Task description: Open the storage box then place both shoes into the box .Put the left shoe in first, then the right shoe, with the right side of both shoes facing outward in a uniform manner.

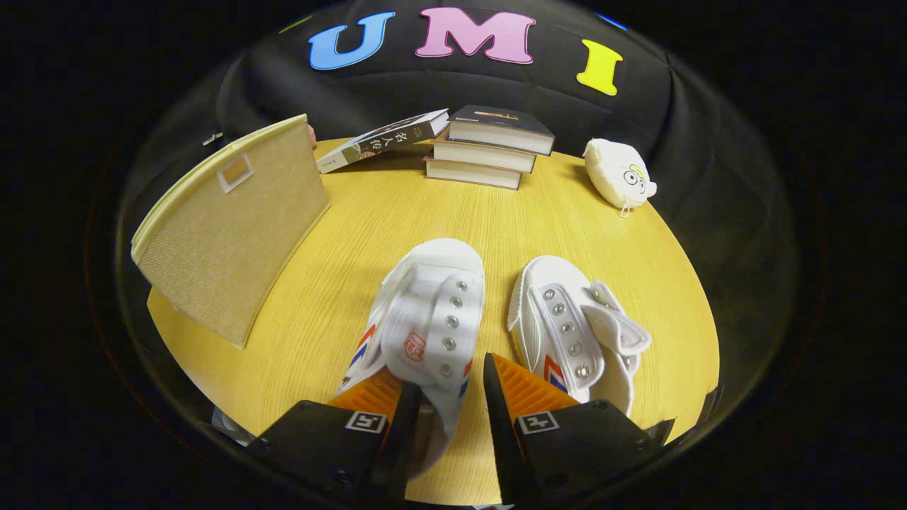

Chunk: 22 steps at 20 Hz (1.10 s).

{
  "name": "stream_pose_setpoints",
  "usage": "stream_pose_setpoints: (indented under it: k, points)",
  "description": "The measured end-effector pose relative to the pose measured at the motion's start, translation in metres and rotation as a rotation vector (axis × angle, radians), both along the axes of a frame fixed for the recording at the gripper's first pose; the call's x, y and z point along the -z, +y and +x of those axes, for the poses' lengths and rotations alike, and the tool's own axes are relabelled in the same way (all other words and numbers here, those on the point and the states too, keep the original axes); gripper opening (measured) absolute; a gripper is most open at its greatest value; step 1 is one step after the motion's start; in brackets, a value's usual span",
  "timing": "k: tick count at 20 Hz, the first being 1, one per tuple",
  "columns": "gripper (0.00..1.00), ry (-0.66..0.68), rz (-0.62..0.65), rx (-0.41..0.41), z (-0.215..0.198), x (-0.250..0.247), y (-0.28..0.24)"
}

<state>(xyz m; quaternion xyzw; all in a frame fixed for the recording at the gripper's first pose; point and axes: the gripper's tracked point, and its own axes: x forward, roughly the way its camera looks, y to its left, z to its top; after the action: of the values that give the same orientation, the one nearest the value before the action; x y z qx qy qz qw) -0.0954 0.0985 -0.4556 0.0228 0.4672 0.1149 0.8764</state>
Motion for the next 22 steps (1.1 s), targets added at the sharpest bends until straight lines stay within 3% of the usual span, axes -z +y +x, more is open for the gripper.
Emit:
stream_pose_setpoints:
  k: [1,2,3,4,6,16,22]
  points:
    - [0.49,-0.002,-0.01,0.012,0.005,0.001,0.002]
    - [0.38,-0.005,-0.023,0.032,0.01,0.003,0.001]
    - [0.36,-0.001,-0.039,0.06,0.013,0.004,-0.007]
    - [0.23,0.011,-0.024,0.092,0.016,0.003,-0.008]
    - [0.11,0.039,0.044,0.137,0.016,-0.003,-0.001]
    - [0.08,-0.005,0.142,0.192,0.02,-0.134,0.012]
    - [0.09,-0.008,0.291,0.176,0.053,-0.224,0.092]
